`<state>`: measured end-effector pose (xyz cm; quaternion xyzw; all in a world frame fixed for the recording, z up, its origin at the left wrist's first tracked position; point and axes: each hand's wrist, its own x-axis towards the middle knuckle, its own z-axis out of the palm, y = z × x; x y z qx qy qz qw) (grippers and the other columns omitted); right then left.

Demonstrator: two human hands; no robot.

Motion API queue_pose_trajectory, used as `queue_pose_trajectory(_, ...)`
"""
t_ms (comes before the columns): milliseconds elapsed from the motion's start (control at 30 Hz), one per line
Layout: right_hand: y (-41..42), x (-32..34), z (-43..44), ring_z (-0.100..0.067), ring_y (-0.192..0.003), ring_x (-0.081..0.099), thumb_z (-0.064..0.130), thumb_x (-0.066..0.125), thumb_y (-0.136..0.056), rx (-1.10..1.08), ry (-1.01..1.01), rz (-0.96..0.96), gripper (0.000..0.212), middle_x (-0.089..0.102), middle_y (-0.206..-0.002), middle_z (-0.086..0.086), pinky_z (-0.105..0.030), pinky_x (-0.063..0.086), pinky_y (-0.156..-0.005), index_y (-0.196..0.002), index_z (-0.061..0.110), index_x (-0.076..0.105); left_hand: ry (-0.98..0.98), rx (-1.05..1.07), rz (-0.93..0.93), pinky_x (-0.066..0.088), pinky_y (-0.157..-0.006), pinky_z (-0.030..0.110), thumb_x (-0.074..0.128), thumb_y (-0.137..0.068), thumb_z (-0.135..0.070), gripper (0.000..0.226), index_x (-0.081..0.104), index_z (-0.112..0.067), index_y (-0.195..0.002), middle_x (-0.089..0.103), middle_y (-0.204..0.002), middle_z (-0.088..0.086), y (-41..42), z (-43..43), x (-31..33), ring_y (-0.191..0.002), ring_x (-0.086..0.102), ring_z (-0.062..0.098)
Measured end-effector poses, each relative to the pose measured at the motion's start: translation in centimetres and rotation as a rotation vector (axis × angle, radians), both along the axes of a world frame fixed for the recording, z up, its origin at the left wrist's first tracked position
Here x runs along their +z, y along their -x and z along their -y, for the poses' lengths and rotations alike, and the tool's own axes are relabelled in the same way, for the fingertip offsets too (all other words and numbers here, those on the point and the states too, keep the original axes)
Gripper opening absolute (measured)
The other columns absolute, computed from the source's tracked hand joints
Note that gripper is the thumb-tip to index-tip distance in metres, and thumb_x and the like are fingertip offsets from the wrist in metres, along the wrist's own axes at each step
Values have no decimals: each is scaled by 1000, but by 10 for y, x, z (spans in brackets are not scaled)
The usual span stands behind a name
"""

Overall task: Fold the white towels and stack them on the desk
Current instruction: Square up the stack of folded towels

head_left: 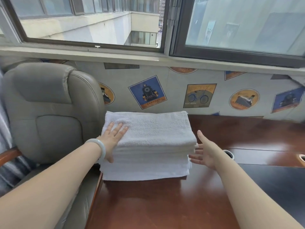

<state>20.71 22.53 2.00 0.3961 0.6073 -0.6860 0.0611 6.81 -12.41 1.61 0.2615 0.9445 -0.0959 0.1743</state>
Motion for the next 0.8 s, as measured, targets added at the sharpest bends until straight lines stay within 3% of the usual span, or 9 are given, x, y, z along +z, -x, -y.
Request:
queue_pose_trajectory(67, 6, 5, 5, -32, -97, 68, 70, 68, -75, 42, 19, -33, 79, 65, -115, -15, -39, 59, -72, -119, 4, 61, -12, -17, 21, 7, -122, 51, 86, -71, -31, 140, -32, -32, -146, -36, -156, -4, 2, 0, 3, -143, -34, 30)
queue_pose_trajectory(133, 12, 12, 14, -28, -94, 66, 46, 78, -79, 9, 13, -65, 63, 64, -112, -14, -35, 56, -69, -122, 4, 60, -18, -25, 32, 2, -121, 49, 86, -72, -29, 138, -29, -31, -149, -35, -157, -4, 2, 0, 6, -143, -34, 30)
queue_pose_trajectory(200, 17, 19, 21, -23, -88, 62, 20, 75, -85, -52, -1, -105, 45, 64, -107, -13, -32, 51, -65, -121, 1, 59, -29, -33, 36, 1, -120, 48, 85, -73, -28, 136, -27, -32, -150, -34, -157, -5, 3, 2, 9, -143, -33, 28)
queue_pose_trajectory(267, 16, 22, 25, -24, -92, 62, 12, 74, -84, -105, -10, -150, 38, 64, -111, -14, -33, 50, -67, -117, 0, 60, -36, -46, 40, 3, -121, 47, 85, -74, -26, 134, -25, -34, -150, -32, -158, -6, 6, 5, 11, -144, -31, 27)
queue_pose_trajectory(367, 5, 11, 28, -24, -92, 65, 9, 75, -82, -144, -47, -165, 35, 66, -108, -14, -33, 52, -70, -111, -2, 61, -31, -64, 43, 5, -122, 46, 84, -75, -25, 131, -23, -35, -150, -31, -159, -7, 7, 8, 13, -145, -29, 25)
queue_pose_trajectory(467, -10, -13, 31, -21, -84, 64, 12, 78, -79, -184, -17, -69, 48, 66, -104, -13, -27, 49, -61, -121, -3, 59, -18, -78, 27, 5, -122, 47, 84, -75, -25, 130, -22, -34, -151, -31, -158, -6, 5, 7, 11, -145, -30, 26)
queue_pose_trajectory(567, -9, -5, 34, -14, -69, 57, 11, 74, -83, -177, 105, -32, 37, 62, -89, -6, -22, 45, -51, -117, 3, 64, -20, -75, 20, 5, -122, 47, 83, -75, -25, 130, -23, -34, -151, -31, -158, -6, 5, 6, 10, -145, -30, 26)
queue_pose_trajectory(733, 5, 45, 39, -13, -63, 54, 8, 73, -82, -194, 111, -249, 20, 60, -79, -1, -24, 40, -54, -100, 8, 63, -48, -60, 30, 3, -121, 46, 83, -75, -24, 130, -22, -35, -151, -31, -158, -7, 6, 8, 11, -145, -31, 24)
queue_pose_trajectory(800, 2, 44, 39, -14, -65, 52, 9, 71, -82, -170, 123, -235, 19, 59, -81, -2, -25, 38, -52, -99, 10, 63, -45, -67, 34, 2, -121, 45, 83, -76, -24, 130, -22, -35, -151, -31, -158, -7, 8, 10, 11, -145, -31, 23)
